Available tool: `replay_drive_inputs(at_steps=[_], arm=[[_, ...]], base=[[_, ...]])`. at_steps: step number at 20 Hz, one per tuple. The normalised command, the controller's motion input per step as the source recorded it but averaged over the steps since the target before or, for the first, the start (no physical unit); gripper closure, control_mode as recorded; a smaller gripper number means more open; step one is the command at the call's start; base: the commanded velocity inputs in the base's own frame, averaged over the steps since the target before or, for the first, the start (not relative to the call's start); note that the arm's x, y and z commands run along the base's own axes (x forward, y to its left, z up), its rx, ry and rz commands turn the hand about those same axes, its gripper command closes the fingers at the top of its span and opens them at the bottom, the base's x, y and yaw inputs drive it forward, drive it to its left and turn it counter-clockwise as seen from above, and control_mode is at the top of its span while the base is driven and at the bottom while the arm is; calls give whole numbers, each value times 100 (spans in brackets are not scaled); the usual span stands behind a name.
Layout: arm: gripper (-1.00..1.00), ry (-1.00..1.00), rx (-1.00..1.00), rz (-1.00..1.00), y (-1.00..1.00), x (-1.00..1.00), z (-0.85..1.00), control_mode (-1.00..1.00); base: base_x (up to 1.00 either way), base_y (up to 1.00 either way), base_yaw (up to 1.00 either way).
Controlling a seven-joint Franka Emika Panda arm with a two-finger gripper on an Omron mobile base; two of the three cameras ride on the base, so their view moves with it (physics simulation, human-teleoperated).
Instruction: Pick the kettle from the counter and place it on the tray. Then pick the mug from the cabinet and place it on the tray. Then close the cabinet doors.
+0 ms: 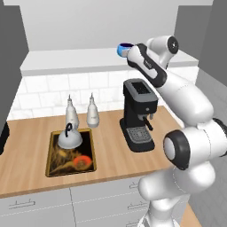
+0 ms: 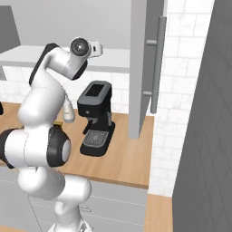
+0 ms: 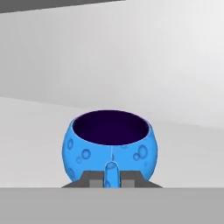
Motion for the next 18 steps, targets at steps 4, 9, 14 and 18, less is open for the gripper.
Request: replay_drive_inputs(at_steps=[4,9,14,18], arm=[[100,-8,-4,12,40,-72,1,-100],[100,-2,-6,14,56,-78,0,-100],[100,0,-4,15,55,-90,0,-100],[100,0,-6,19,63,-80,-24,-100]], base=[[0,0,0],[0,0,0],[0,0,0],[0,0,0]])
